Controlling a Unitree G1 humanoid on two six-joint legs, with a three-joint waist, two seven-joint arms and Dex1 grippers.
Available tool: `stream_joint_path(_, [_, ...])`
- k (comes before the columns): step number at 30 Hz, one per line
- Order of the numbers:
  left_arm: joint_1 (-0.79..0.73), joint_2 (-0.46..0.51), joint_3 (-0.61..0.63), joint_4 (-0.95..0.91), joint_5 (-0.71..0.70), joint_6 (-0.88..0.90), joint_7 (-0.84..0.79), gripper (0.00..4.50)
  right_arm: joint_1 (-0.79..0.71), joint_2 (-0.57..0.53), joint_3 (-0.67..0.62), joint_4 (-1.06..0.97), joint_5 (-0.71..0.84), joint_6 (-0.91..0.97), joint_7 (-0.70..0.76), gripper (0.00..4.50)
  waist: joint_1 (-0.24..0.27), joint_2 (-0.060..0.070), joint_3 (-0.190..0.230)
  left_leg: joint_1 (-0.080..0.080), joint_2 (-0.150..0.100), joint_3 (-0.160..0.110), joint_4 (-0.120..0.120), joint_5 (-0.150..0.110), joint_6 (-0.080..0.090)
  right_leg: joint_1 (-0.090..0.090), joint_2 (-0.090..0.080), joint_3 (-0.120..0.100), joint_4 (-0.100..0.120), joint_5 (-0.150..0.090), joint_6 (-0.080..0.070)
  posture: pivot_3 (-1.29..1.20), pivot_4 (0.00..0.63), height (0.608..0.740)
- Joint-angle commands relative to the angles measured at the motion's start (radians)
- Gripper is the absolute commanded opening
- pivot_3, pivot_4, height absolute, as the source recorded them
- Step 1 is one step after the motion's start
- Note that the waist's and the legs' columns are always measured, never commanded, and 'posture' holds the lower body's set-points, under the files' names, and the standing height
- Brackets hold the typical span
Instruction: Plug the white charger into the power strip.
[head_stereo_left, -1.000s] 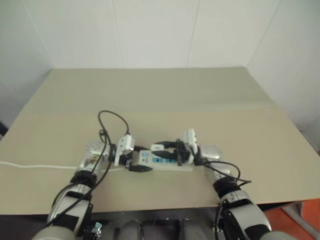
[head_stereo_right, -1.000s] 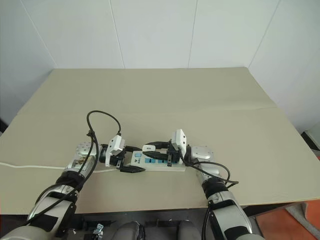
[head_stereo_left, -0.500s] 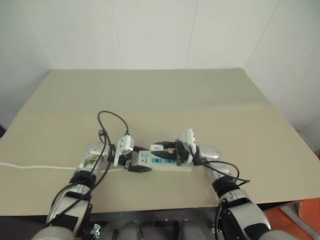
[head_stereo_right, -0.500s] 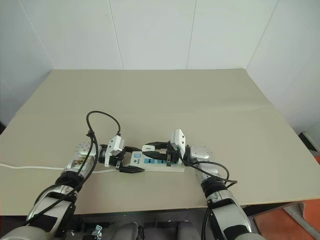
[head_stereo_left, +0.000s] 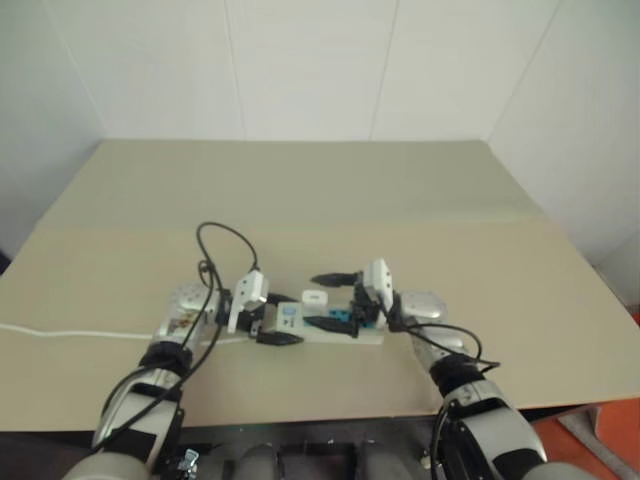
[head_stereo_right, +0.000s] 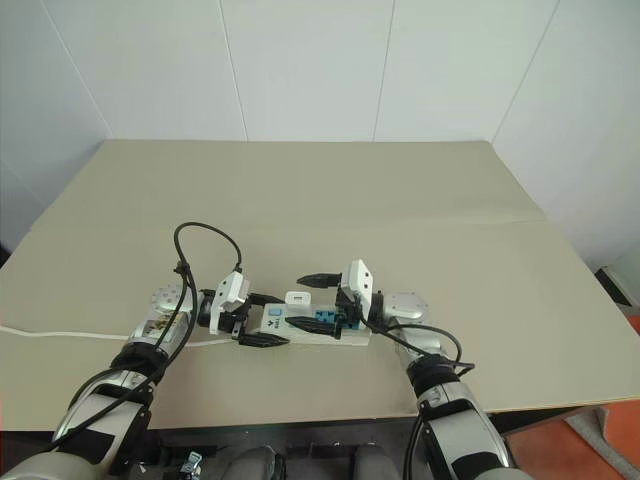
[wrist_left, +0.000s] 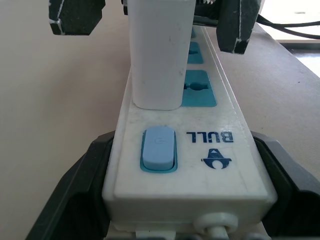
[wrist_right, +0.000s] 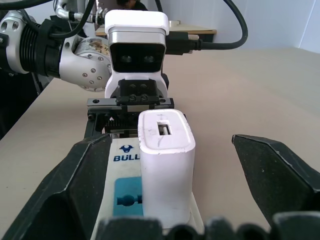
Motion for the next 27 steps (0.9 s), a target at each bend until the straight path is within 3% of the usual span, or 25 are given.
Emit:
stream_joint_path(1, [-0.024, 0.012, -0.024, 0.001, 0.008, 0.093, -0.065, 3.31, 0.078, -0.035, 0.028, 0.053, -0.065, 0.019, 0.005, 4.48, 0.001, 0.0, 0.0, 0.0, 0.0, 0.0, 0.0, 0.0, 0.0, 0.0, 0.0, 0.0, 0.0, 0.0, 0.0, 0.0, 0.15, 0.74])
stream_joint_path(2, [-0.033, 0.012, -0.023, 0.0, 0.002, 0.134, -0.067, 3.31, 0.08, -0.037, 0.027, 0.047, -0.063, 0.021, 0.005, 4.48, 0.002, 0.0, 0.0, 0.0, 0.0, 0.0, 0.0, 0.0, 0.0, 0.0, 0.0, 0.0, 0.0, 0.0, 0.0, 0.0, 0.15, 0.74])
stream_joint_path(6, [-0.035, 0.005, -0.004, -0.02, -0.017, 0.158, -0.074, 4.48, 0.087, -0.045, 0.02, 0.024, -0.058, 0.026, -0.003, 4.5, 0.001, 0.001, 0.0, 0.0, -0.001, 0.001, -0.001, 0.0, 0.0, 0.0, 0.0, 0.0, -0.001, 0.0, 0.0, 0.0, 0.15, 0.74])
stream_joint_path(14, [0.015, 0.019, 0.123, -0.201, -0.242, 0.237, -0.08, 4.48, 0.114, -0.07, -0.012, -0.137, -0.009, 0.07, -0.013, 4.5, 0.006, 0.001, 0.0, -0.003, 0.0, 0.0, -0.001, 0.0, 0.0, -0.001, -0.001, 0.0, -0.002, 0.0, 0.0, 0.0, 0.15, 0.74])
stream_joint_path(18, [0.053, 0.143, 0.204, -0.378, -0.411, 0.444, -0.082, 4.48, 0.165, -0.133, -0.08, -0.372, 0.083, 0.165, -0.042, 4.5, 0.001, 0.005, 0.004, -0.01, 0.001, -0.002, 0.0, 0.0, 0.0, -0.009, -0.001, 0.0, -0.001, 0.0, 0.0, 0.0, 0.15, 0.74])
stream_joint_path(21, [0.084, 0.314, 0.274, -0.417, -0.503, 0.525, -0.082, 4.48, 0.231, -0.289, -0.186, -0.59, 0.173, 0.258, -0.036, 4.5, 0.002, 0.014, 0.013, -0.019, 0.0, -0.002, 0.001, 0.0, 0.0, -0.018, -0.002, 0.0, 0.001, 0.0, 0.0, 0.0, 0.15, 0.74])
stream_joint_path(27, [0.213, 0.605, 0.177, -0.393, -0.433, 0.346, -0.082, 4.48, 0.398, -0.616, -0.388, -0.755, 0.232, 0.352, 0.043, 4.5, 0.009, 0.021, 0.02, -0.022, -0.001, 0.0, -0.003, 0.0, 0.0, -0.021, -0.002, 0.0, -0.004, 0.0, 0.0, 0.0, 0.15, 0.74])
